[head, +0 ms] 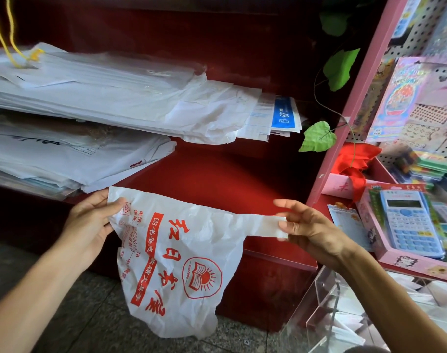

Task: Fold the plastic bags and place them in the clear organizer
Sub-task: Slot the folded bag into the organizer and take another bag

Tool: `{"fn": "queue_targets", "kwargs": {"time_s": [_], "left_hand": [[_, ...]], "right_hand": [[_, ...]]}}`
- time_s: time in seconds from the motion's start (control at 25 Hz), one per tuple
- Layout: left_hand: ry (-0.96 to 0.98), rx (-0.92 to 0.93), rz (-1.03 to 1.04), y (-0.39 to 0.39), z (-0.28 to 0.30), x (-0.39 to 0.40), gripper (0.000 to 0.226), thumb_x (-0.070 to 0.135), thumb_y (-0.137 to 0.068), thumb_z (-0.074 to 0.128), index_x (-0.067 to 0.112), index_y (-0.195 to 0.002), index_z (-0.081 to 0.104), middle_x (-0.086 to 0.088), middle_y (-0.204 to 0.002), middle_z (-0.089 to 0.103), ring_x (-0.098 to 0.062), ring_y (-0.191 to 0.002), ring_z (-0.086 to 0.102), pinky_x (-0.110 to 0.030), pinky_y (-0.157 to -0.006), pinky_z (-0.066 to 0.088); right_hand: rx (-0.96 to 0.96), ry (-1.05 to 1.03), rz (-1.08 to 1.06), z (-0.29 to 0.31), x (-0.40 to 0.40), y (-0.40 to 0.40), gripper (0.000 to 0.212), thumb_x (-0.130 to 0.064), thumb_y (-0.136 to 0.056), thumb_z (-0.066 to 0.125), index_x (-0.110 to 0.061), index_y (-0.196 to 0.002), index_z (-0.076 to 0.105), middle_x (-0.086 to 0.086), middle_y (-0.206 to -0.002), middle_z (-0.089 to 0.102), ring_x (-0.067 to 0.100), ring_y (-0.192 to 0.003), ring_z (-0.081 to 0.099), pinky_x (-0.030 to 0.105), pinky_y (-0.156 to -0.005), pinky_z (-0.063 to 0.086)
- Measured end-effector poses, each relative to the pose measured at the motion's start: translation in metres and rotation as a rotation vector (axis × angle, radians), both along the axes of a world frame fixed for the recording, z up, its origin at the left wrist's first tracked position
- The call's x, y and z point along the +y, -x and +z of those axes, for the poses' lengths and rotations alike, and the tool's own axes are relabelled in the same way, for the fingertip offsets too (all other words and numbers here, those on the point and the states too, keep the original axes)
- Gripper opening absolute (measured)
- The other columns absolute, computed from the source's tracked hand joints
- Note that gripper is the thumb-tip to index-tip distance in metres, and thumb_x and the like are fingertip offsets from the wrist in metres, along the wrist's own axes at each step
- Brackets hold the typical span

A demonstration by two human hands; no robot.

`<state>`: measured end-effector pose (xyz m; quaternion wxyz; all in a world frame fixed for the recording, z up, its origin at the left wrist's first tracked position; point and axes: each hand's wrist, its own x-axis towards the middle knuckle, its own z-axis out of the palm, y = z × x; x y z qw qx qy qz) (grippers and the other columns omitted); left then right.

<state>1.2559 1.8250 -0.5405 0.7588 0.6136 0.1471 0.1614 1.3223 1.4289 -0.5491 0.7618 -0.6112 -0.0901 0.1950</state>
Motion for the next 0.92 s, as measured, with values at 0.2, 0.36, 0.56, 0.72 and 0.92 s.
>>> {"fn": "queue_targets", "kwargs": {"time_s": [0.2, 0.36, 0.56, 0.72, 0.92], "left_hand": [[0.046, -0.024, 0.000, -0.001, -0.002, 0.004, 0.023, 0.001, -0.090, 0.059, 0.015, -0.104, 0.070, -0.002, -0.095, 0.075, -0.013, -0.081, 0.072, -0.023, -0.065, 0.059], [0.068, -0.016, 0.030, -0.001, -0.004, 0.010, 0.022, 0.001, -0.089, 0.060, 0.016, -0.103, 0.071, -0.002, -0.095, 0.076, -0.013, -0.081, 0.073, -0.022, -0.064, 0.059], [0.081, -0.026, 0.202, -0.002, -0.002, 0.009, 0.023, -0.005, -0.085, 0.065, 0.016, -0.093, 0.071, -0.004, -0.092, 0.073, -0.012, -0.076, 0.072, -0.020, -0.064, 0.059], [-0.114, -0.024, 0.064, 0.002, 0.009, -0.009, 0.023, -0.007, -0.084, 0.066, 0.013, -0.094, 0.070, -0.010, -0.091, 0.075, -0.014, -0.074, 0.071, -0.025, -0.071, 0.058], [-0.471, -0.030, -0.377, 0.023, 0.031, -0.074, 0.021, 0.002, -0.082, 0.073, 0.018, -0.096, 0.071, -0.010, -0.084, 0.076, -0.024, -0.075, 0.072, -0.025, -0.063, 0.055]], "right_hand": [[-0.035, -0.069, -0.065, 0.003, -0.002, -0.002, 0.067, -0.012, -0.060, 0.077, -0.020, -0.125, 0.060, 0.003, -0.100, 0.072, 0.016, -0.088, 0.071, 0.027, -0.074, 0.059], [-0.097, 0.020, -0.073, 0.001, -0.009, -0.003, 0.076, -0.012, -0.060, 0.079, -0.025, -0.132, 0.056, 0.006, -0.115, 0.071, 0.012, -0.088, 0.066, 0.019, -0.070, 0.054], [-0.312, 0.385, -0.035, -0.009, -0.022, -0.006, 0.063, 0.008, -0.077, 0.073, -0.026, -0.127, 0.056, 0.007, -0.105, 0.073, 0.012, -0.072, 0.059, 0.024, -0.066, 0.050], [-0.458, 0.771, -0.092, -0.007, -0.008, -0.001, 0.051, -0.003, -0.079, 0.080, -0.025, -0.120, 0.060, 0.003, -0.102, 0.071, -0.001, -0.059, 0.055, 0.018, -0.063, 0.047], [-0.522, 0.428, 0.113, 0.017, 0.070, 0.044, 0.039, -0.024, -0.081, 0.080, -0.023, -0.117, 0.066, -0.005, -0.110, 0.071, 0.007, -0.098, 0.066, 0.023, -0.083, 0.053]]}}
